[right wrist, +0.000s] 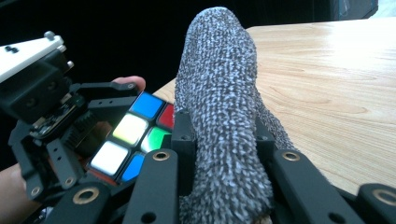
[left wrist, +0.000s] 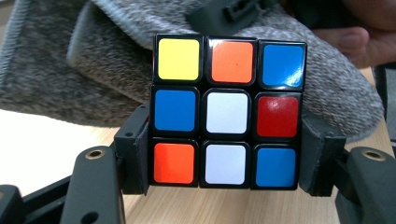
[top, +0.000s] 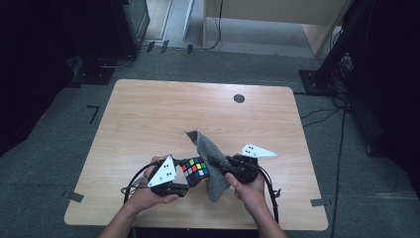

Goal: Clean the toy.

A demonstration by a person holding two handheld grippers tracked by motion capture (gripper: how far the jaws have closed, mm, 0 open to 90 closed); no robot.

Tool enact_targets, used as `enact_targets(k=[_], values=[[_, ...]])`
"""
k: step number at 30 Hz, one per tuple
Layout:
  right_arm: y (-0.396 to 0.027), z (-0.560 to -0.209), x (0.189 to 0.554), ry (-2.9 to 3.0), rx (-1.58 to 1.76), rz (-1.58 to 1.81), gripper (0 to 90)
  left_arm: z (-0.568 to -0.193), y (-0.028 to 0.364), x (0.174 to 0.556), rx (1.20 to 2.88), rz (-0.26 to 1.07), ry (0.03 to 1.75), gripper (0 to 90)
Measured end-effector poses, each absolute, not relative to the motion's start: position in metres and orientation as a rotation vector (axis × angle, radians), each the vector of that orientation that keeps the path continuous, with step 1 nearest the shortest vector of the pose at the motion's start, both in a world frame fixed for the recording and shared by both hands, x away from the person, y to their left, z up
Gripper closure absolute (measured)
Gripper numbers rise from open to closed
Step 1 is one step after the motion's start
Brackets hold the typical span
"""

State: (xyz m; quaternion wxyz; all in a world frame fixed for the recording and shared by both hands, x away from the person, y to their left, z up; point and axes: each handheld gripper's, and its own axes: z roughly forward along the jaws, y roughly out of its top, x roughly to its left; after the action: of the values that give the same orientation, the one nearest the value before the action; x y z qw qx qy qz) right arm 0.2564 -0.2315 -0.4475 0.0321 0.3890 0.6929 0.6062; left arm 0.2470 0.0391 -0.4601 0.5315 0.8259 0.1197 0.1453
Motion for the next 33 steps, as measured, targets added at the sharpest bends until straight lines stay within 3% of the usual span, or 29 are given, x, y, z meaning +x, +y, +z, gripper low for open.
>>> enact_targets(k=[10, 16, 23, 29, 33], values=[[-0.233, -0.436, 0.247, 2.039, 1.168, 1.877, 72.5, -0.466, 0.034, 0.251, 2.032, 0.403, 0.345, 34.2], [-0.201, -0.428, 0.232, 2.152, 0.948, 1.835, 72.1, -0.462, 0.037, 0.249, 1.995, 0.39, 0.329, 34.2], [-0.239, -0.455, 0.261, 2.103, 1.26, 1.657, 72.6, -0.454, 0.048, 0.253, 1.897, 0.332, 0.356, 34.2], [-0.236, -0.433, 0.248, 2.03, 1.109, 1.965, 71.9, -0.46, 0.046, 0.256, 1.951, 0.374, 0.385, 34.2], [-0.215, -0.437, 0.242, 2.141, 1.003, 1.93, 71.9, -0.458, 0.044, 0.253, 1.95, 0.373, 0.366, 34.2]])
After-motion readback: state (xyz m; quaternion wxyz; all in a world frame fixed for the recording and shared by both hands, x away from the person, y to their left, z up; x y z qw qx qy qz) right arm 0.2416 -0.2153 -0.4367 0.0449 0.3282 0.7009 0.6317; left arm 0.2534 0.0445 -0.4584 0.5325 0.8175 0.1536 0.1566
